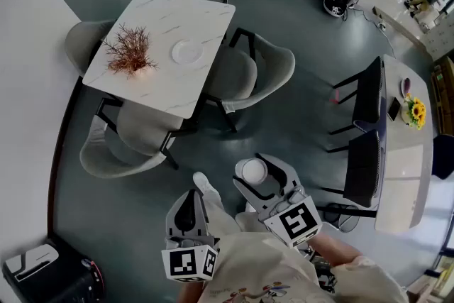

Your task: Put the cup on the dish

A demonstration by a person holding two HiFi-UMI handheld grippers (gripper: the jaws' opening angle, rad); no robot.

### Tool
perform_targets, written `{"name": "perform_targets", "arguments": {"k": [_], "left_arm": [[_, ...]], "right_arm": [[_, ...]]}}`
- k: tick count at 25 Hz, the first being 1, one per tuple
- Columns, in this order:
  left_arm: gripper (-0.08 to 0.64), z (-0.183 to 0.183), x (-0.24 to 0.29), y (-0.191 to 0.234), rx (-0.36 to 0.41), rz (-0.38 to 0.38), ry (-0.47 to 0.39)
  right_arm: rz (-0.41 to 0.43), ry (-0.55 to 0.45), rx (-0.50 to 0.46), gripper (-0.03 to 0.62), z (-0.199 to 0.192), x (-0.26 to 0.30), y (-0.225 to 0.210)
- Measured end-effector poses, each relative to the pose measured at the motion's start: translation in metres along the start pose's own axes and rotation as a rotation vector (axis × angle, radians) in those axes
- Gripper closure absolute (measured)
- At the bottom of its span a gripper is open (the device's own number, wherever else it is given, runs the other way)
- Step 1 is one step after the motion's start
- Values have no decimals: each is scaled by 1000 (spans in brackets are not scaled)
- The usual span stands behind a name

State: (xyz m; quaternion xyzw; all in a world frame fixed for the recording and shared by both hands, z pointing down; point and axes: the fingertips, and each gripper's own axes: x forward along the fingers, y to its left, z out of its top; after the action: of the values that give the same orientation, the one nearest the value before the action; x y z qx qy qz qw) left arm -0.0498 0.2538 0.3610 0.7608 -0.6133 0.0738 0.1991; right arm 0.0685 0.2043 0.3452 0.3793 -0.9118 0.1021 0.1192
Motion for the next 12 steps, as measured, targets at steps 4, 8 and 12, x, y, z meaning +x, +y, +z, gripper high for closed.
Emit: {"name": "perform_targets", "arguments": {"k": [4, 8, 12], "left_arm": [[552, -26, -25, -65, 11, -71, 46], [553, -33, -44, -98, 53, -115, 36], [552, -21, -68, -104, 79, -108, -15]], "right_arm": [[16, 2, -34, 321, -12, -54, 6], [-2, 7, -34, 321, -21, -93, 14], [-30, -34, 3, 321, -23, -115, 20]]}}
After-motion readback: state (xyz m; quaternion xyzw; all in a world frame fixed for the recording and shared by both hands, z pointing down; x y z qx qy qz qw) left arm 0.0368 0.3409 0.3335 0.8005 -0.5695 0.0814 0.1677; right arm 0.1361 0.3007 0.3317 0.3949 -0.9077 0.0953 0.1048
